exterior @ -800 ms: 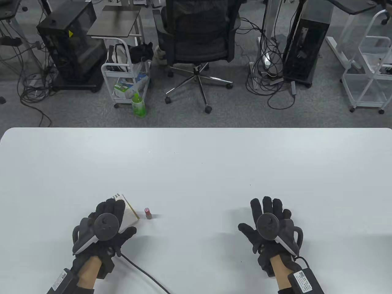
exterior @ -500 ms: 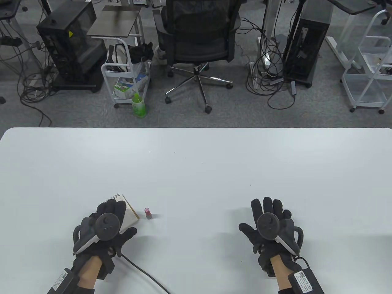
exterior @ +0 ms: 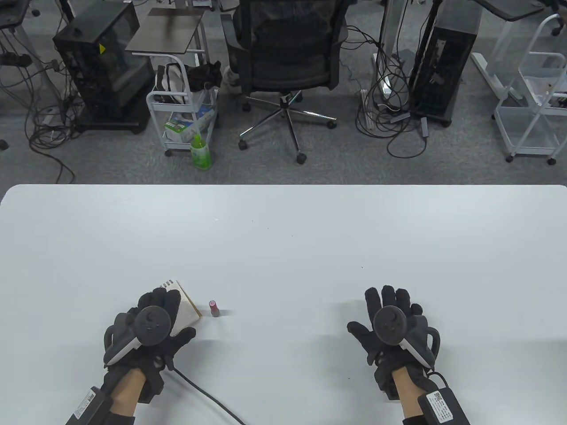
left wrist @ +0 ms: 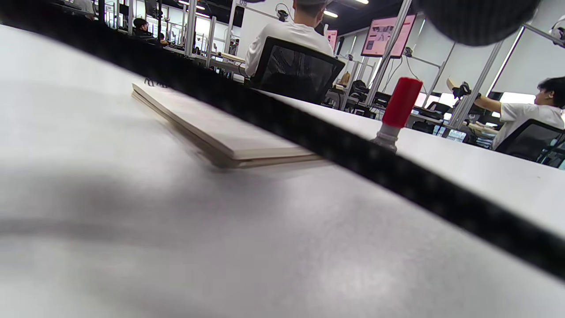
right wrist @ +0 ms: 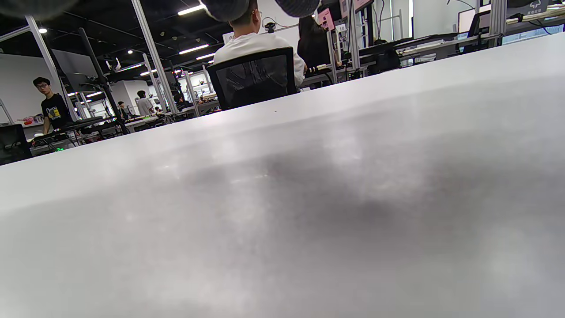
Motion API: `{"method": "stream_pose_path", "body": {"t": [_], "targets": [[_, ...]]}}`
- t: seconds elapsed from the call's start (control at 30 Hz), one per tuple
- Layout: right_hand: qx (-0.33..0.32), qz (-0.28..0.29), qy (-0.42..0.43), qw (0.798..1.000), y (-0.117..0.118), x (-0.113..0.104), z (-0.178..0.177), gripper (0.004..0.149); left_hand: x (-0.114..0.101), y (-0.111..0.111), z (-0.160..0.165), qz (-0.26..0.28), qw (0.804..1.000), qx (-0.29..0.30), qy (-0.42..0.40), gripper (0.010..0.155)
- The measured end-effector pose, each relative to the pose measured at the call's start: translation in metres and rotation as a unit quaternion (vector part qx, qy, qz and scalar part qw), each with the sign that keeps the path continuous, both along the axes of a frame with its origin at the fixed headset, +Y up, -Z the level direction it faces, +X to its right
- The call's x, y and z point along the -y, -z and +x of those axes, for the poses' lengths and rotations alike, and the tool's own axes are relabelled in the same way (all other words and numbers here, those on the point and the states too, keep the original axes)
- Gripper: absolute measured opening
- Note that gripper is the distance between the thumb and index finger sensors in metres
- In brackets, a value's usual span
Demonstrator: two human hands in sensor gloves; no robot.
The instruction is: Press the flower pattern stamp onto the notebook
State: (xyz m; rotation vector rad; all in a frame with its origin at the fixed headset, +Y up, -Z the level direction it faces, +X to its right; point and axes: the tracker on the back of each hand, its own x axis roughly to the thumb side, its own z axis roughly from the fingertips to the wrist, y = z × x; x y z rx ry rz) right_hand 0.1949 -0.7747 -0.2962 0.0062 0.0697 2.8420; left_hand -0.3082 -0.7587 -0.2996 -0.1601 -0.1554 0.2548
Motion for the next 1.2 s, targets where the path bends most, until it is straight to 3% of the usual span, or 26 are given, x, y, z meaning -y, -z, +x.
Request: {"method": "stream_pose_path", "body": {"t": [0.13,0.33,0.47,0.67,0.87,1.07,1.2], "targets": [[0.000,0.008,0.012,1.000,0.001,-0.004,0.000,0.087,-0.009,0.011,-0.010,0.003,1.000,-0.024,-0.019,0.083],[-0.008,0.005,0.025,1.000,0.001,-0.003,-0.002,0.088,-0.018,0.050,-0.034,-0.034,0.995,-0.096,0.012,0.075],[-0.012,0.007,0.021,1.000,0.002,-0.004,-0.003,0.088,-0.009,0.073,-0.041,-0.061,0.988,-0.132,0.048,0.075],[-0.015,0.002,0.022,1.000,0.002,-0.003,-0.002,0.088,0.005,0.096,-0.042,-0.088,0.985,-0.117,0.096,0.080],[-0.022,-0.008,0.033,0.999,0.004,-0.001,-0.001,0.087,0.014,0.103,-0.042,-0.116,0.983,-0.106,0.093,0.085],[-0.025,-0.014,0.036,0.999,0.005,0.001,0.000,0.087,0.011,0.101,-0.039,-0.066,0.987,-0.108,0.103,0.081],[-0.026,-0.022,0.034,0.999,0.007,0.004,0.000,0.086,0.011,0.102,-0.037,-0.064,0.987,-0.107,0.103,0.080]]}}
